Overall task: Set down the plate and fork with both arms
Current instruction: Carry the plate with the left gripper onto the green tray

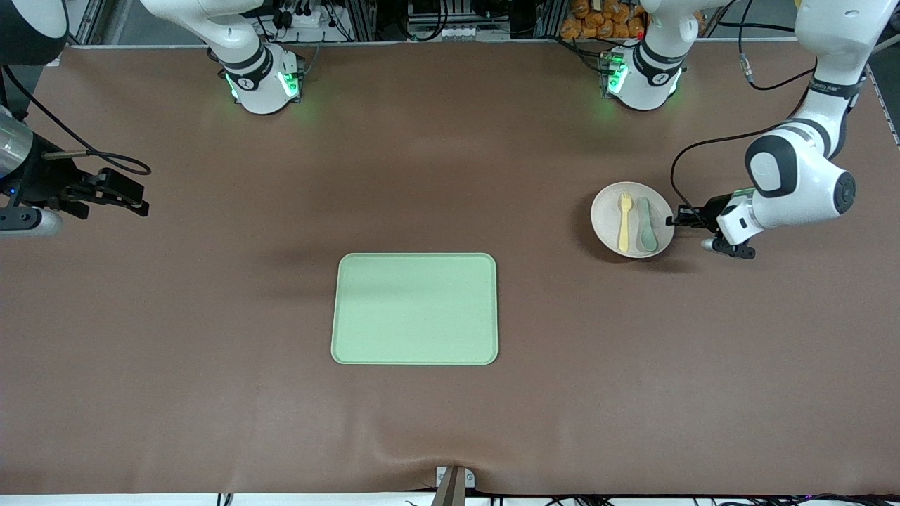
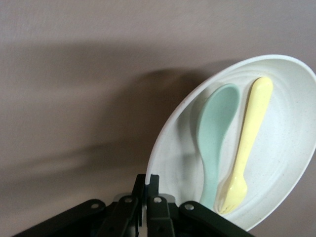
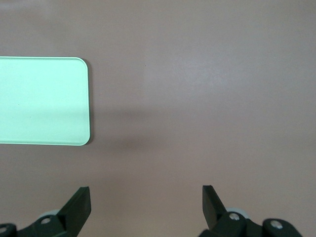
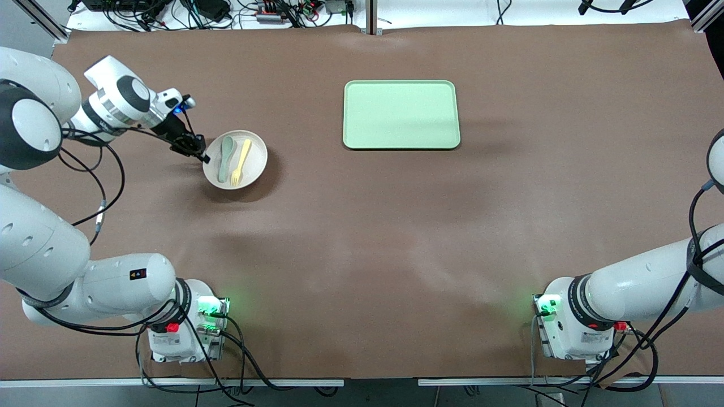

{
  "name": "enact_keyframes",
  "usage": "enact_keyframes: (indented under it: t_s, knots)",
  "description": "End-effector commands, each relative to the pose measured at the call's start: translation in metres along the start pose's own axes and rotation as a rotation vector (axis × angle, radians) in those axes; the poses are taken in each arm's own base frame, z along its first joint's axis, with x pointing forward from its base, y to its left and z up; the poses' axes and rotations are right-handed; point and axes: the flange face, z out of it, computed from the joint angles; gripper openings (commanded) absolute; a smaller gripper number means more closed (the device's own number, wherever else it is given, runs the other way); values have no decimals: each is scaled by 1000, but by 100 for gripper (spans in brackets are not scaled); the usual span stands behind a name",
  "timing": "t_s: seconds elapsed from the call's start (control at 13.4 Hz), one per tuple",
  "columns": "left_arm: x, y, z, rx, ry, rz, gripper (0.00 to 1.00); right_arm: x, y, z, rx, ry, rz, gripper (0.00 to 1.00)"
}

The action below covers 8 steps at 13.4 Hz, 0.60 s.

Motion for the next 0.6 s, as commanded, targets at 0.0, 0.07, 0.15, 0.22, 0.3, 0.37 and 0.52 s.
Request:
enact_keyframes:
  t_s: [0.0, 0.07, 0.15, 0.22, 0.3, 0.37, 0.52]
  knots:
    - [39, 26, -6, -36, -1, -5, 0, -2, -2, -1, 11, -4, 11, 100]
    - [49, 44, -10, -29, 8, -14, 0, -2, -2, -1, 11, -4, 11, 100]
    - [61, 62, -16, -21, 21, -27, 0, -2, -2, -1, 11, -4, 11, 100]
    - [73, 81, -19, -11, 30, -39, 0, -2, -2, -1, 11, -4, 11, 100]
    - [87, 94, -21, -7, 41, -55, 0, -2, -2, -1, 11, -2, 9, 100]
    - [96, 110, -21, -3, 45, -70, 0, -2, -2, -1, 11, -2, 9, 100]
    - [121, 142, -13, 0, 49, -115, 0, -2, -2, -2, 11, -1, 9, 100]
